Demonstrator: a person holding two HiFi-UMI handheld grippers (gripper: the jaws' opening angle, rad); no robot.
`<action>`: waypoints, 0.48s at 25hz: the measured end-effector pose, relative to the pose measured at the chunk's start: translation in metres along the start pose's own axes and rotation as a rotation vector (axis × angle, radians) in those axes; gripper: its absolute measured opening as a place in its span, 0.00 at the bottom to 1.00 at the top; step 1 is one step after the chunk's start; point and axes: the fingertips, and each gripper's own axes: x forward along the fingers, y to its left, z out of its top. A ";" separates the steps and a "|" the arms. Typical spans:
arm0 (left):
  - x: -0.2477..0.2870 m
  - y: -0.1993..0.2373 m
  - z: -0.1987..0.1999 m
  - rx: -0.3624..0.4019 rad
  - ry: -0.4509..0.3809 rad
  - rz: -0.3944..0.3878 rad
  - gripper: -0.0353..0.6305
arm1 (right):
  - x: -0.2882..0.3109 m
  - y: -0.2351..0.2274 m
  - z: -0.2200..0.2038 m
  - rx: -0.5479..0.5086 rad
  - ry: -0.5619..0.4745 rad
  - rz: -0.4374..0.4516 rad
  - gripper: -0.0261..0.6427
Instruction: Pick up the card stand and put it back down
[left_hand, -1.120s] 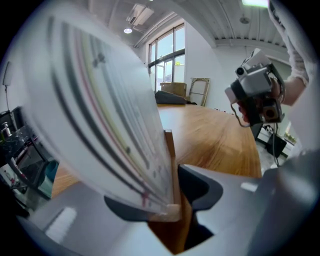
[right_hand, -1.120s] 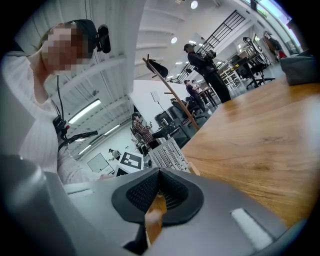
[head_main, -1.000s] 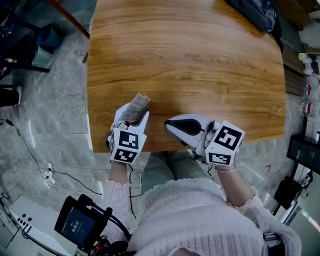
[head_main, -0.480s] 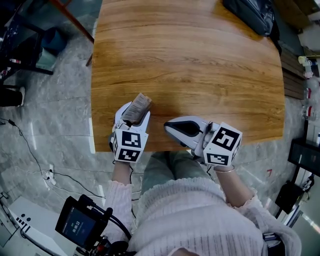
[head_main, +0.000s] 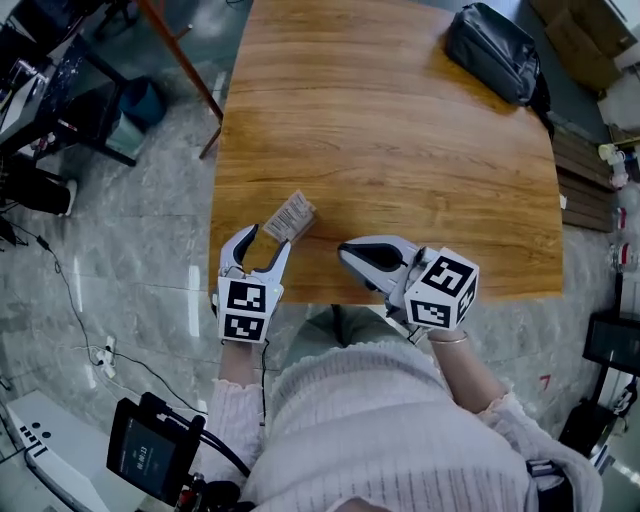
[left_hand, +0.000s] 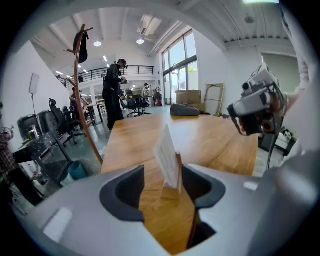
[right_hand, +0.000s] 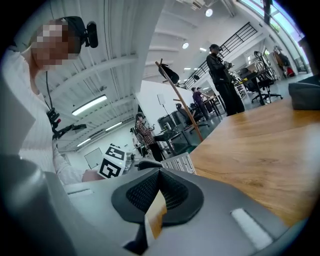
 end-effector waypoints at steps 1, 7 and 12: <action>-0.006 0.001 0.001 -0.001 -0.006 0.017 0.41 | -0.001 -0.001 0.000 -0.008 0.001 -0.016 0.04; -0.041 -0.003 0.009 -0.083 -0.095 0.071 0.28 | 0.002 0.008 0.001 -0.030 0.000 -0.024 0.04; -0.050 -0.020 0.033 -0.139 -0.205 0.023 0.07 | 0.007 0.014 0.011 -0.075 -0.021 -0.017 0.04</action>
